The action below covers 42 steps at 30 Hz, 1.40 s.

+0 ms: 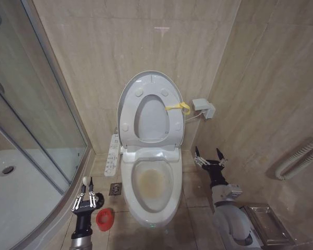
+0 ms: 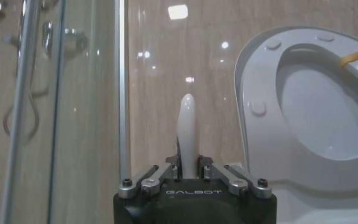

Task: Open the toilet lid, clean the toilet bowl with a toilet brush, close the toilet lid, and flush.

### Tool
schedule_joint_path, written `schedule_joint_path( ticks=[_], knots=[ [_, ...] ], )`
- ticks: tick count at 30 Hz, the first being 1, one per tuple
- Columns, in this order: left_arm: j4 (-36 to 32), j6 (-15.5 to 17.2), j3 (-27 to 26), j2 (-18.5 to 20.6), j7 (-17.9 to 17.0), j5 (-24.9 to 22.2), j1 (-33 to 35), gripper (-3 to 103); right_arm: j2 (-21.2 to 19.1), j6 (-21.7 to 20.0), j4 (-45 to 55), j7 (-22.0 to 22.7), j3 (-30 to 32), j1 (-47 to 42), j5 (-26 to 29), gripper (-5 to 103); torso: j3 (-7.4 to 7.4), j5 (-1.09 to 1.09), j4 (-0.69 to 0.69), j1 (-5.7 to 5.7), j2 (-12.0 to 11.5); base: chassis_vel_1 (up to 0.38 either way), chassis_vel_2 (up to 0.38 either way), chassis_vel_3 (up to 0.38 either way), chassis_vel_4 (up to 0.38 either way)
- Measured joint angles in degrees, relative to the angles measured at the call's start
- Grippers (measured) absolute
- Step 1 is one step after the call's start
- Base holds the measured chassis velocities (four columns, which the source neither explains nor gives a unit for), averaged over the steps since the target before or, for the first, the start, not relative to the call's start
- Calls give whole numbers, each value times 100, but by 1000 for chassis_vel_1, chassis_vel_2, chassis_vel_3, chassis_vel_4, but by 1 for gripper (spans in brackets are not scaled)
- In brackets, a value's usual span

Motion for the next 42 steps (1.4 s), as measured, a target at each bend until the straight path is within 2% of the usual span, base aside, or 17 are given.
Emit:
schedule_joint_path(
  ticks=[2, 5, 9, 19, 36, 42],
  knots=[
    [171, -43, 38, -5, 51, -59, -101, 18, 0, 0, 0, 0, 0, 0, 0, 100, 0, 0, 0, 0, 0, 0, 0, 0, 0],
    [782, -244, 105, -11, 220, -105, -378, 18, 0, 0, 0, 0, 0, 0, 0, 100, 0, 0, 0, 0, 0, 0, 0, 0, 0],
    [1298, -337, 148, -6, 269, -146, -574, 18, 0, 0, 0, 0, 0, 0, 0, 100, 0, 0, 0, 0, 0, 0, 0, 0, 0],
    [2592, -406, 177, 41, 279, -149, -1151, 18, 0, 0, 0, 0, 0, 0, 0, 100, 0, 0, 1, 0, 0, 0, 0, 0, 0],
    [3626, -406, 281, 23, 442, -160, -1760, 18, 0, 0, 0, 0, 0, 0, 0, 100, 0, 0, 0, 0, 0, 0, 0, 0, 0],
    [4271, -402, 315, -17, 722, -170, -2108, 18, 0, 0, 0, 0, 0, 0, 0, 100, 0, 0, 1, 0, 0, 0, 0, 0, 0]
  ],
)
